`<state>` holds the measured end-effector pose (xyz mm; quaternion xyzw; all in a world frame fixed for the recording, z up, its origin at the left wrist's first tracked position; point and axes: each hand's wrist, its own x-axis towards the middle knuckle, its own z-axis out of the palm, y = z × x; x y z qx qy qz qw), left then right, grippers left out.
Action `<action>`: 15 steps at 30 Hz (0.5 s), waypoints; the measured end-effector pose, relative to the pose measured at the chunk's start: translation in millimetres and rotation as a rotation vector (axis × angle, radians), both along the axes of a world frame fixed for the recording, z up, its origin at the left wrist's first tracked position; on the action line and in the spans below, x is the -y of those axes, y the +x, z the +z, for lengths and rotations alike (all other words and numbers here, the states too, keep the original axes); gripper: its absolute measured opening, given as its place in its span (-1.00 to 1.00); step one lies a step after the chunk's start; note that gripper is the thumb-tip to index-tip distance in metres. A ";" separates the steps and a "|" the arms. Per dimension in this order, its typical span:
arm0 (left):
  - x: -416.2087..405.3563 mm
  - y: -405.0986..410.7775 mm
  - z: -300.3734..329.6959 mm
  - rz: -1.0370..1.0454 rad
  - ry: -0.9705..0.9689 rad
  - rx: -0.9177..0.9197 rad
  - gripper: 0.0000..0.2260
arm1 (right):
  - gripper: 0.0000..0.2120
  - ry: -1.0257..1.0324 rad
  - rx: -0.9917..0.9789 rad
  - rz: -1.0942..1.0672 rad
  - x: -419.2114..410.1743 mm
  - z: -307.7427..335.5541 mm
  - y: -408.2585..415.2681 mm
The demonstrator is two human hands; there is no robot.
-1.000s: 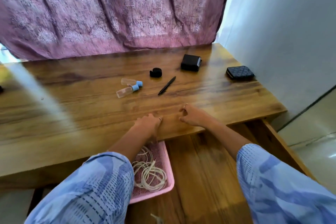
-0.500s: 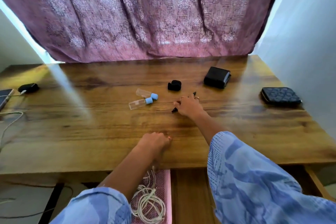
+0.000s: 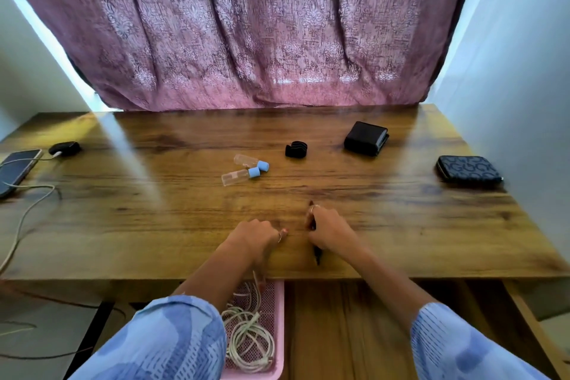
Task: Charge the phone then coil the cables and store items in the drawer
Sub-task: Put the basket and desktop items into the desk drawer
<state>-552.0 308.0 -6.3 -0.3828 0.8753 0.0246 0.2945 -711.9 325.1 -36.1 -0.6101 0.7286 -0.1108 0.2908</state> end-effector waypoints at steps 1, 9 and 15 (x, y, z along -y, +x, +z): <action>-1.1 0.9 -0.9 0.007 0.010 -0.002 0.06 | -0.88 0.022 0.001 0.039 -17.9 2.3 2.1; -9.5 10.3 -5.6 0.065 0.011 -0.084 -0.03 | -0.84 -0.072 0.133 0.102 -181.2 -7.2 29.2; -15.2 15.1 -12.7 0.111 -0.020 -0.144 -0.08 | -0.86 0.084 0.065 0.078 -185.5 -71.8 39.8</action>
